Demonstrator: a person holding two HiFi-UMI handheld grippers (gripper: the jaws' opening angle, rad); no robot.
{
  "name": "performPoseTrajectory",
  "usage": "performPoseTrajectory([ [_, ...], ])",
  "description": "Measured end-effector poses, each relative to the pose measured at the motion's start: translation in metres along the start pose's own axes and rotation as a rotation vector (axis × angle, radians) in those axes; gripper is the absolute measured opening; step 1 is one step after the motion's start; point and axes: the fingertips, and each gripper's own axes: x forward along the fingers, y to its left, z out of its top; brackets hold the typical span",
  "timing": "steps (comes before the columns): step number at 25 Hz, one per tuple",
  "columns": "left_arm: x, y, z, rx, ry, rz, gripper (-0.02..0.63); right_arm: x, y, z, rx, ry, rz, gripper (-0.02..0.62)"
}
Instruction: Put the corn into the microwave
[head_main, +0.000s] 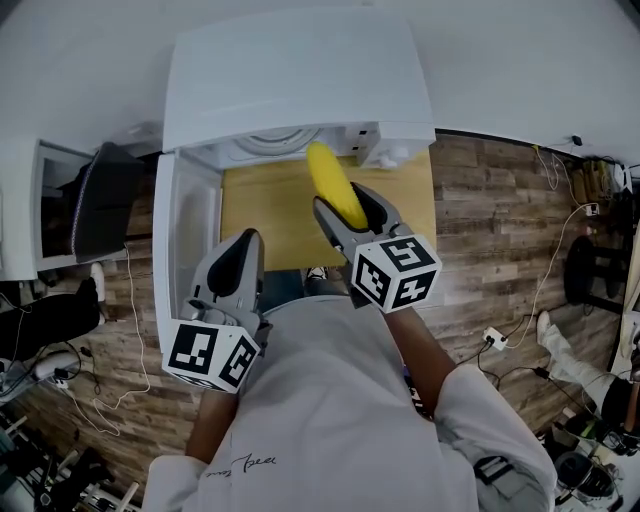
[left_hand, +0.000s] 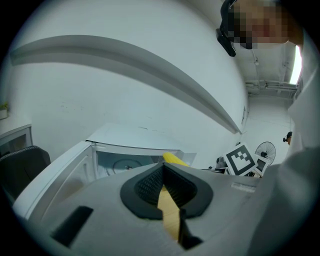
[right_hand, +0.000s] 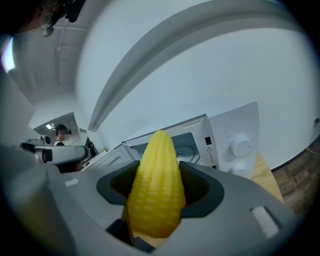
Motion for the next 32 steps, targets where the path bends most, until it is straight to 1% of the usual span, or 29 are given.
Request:
performPoseTrajectory([
  [16,0.002,0.016,-0.001,-0.027,0.013,0.019,-0.011,0.033,-0.01,-0.013,-0.005,0.054,-0.017,0.261],
  [21,0.003,0.022,-0.001,-0.03,0.017,0.019,-0.011,0.045,-0.008,-0.017,-0.006,0.07,-0.005,0.261],
  [27,0.005,0.041,0.003,-0.041,0.021,0.028,-0.011,0.069,-0.007,-0.021,-0.002,0.094,-0.011,0.261],
  [32,0.006,0.049,0.001,-0.049,0.032,0.034,-0.011,0.082,-0.008,-0.022,0.015,0.102,-0.009,0.261],
])
